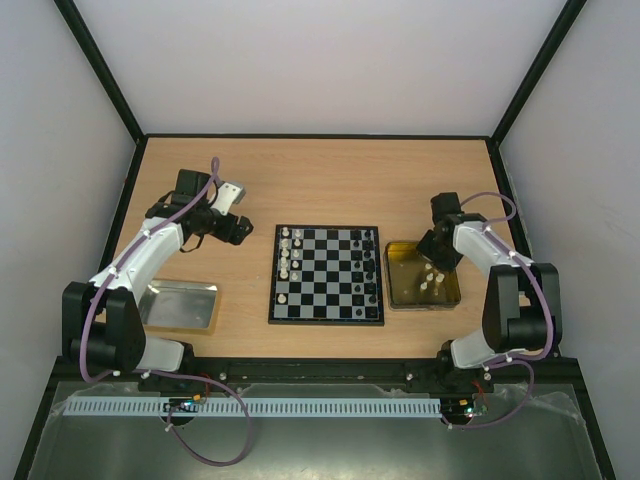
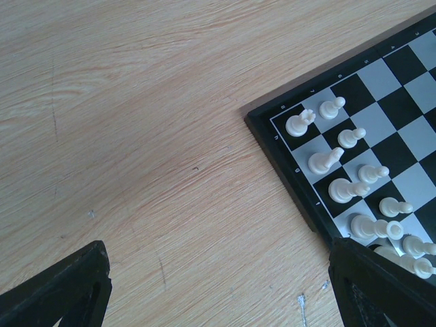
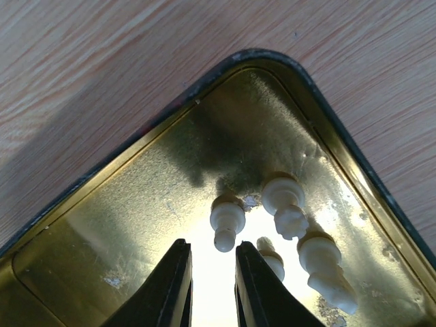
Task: Set up the chess pieces on the board
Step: Pick up the chess piece from the storage box.
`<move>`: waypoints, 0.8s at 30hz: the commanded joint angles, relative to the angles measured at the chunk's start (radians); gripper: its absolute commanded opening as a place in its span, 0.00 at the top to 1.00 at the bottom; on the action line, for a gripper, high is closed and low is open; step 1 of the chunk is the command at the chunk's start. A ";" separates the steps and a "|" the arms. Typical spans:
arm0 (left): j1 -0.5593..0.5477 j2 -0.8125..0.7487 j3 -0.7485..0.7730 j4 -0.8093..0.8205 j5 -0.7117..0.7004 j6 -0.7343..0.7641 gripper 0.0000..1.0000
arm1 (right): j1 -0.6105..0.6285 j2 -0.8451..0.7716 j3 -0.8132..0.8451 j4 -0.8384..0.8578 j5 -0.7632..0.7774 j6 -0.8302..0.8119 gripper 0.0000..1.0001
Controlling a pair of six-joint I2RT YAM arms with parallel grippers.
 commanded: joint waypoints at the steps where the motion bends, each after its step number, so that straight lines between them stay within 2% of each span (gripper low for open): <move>1: -0.003 -0.011 -0.007 -0.005 0.010 0.008 0.12 | -0.006 0.011 -0.022 0.018 0.001 0.015 0.83; 16: -0.003 -0.009 -0.013 -0.002 0.004 0.010 0.12 | -0.008 0.026 -0.040 0.046 0.019 0.018 0.83; 24: -0.003 -0.010 -0.015 -0.002 0.004 0.010 0.13 | -0.012 0.049 -0.027 0.058 0.025 0.026 0.87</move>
